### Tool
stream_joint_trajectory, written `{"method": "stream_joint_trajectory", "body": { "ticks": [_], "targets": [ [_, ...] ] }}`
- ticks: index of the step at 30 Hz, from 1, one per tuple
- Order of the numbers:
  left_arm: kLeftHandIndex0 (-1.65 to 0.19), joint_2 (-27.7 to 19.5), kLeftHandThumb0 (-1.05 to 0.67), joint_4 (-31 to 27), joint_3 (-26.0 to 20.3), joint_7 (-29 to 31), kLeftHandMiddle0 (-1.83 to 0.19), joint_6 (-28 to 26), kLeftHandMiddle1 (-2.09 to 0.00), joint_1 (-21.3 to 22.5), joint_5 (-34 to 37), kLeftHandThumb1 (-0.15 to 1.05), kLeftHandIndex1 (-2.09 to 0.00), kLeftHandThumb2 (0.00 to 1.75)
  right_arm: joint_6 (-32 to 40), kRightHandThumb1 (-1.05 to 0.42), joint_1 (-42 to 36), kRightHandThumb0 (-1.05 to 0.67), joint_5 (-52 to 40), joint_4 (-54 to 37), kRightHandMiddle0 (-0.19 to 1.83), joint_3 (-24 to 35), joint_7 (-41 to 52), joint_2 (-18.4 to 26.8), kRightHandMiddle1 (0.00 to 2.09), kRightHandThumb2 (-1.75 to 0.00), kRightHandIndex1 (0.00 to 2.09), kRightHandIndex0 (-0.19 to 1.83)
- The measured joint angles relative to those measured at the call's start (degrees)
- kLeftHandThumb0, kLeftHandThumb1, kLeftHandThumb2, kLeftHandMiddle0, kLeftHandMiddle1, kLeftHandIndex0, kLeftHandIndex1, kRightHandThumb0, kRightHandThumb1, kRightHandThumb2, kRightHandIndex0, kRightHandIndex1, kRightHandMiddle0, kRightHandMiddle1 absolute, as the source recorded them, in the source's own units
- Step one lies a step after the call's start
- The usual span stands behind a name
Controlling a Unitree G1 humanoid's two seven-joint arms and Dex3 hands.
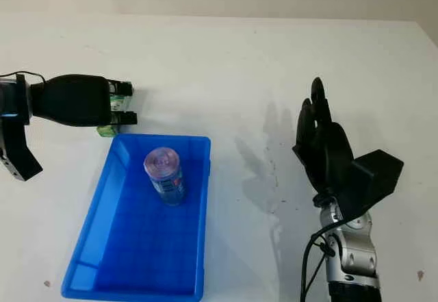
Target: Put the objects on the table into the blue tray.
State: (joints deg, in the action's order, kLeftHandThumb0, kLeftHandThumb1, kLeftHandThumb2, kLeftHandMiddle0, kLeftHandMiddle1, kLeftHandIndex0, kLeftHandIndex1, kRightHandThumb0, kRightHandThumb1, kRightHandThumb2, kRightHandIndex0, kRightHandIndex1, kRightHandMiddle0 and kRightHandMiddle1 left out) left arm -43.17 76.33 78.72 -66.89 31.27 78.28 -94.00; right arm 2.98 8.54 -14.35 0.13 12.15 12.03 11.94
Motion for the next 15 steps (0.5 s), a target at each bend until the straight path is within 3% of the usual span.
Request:
{"method": "stream_joint_trajectory", "body": {
  "ticks": [3,10,15],
  "targets": [
    [-0.51,0.0,-0.16,0.0,-0.5,0.7,-0.83,-0.4,-2.09,-0.5,1.0,1.05,-2.09,0.14,0.0,-1.05,0.0,-0.79,0.1,0.0,-0.19,0.1,0.0,0.0,0.0,-0.66,0.0,-0.19],
    [-0.25,0.0,-0.11,0.0,-0.6,3.3,-0.59,-2.1,-2.09,-0.6,1.5,1.04,-2.09,0.16,0.0,-1.05,0.0,-0.79,-0.1,0.0,-0.19,0.2,0.1,0.0,0.0,-0.66,0.0,-0.19],
    [-0.25,0.0,-0.1,0.0,-2.3,4.0,-0.55,-2.3,-2.09,-0.6,3.9,1.04,-2.08,0.09,-0.2,-1.05,-0.1,-0.79,-0.1,0.0,-0.19,0.1,0.6,0.0,0.0,-0.66,0.0,-0.19]
  ]
}}
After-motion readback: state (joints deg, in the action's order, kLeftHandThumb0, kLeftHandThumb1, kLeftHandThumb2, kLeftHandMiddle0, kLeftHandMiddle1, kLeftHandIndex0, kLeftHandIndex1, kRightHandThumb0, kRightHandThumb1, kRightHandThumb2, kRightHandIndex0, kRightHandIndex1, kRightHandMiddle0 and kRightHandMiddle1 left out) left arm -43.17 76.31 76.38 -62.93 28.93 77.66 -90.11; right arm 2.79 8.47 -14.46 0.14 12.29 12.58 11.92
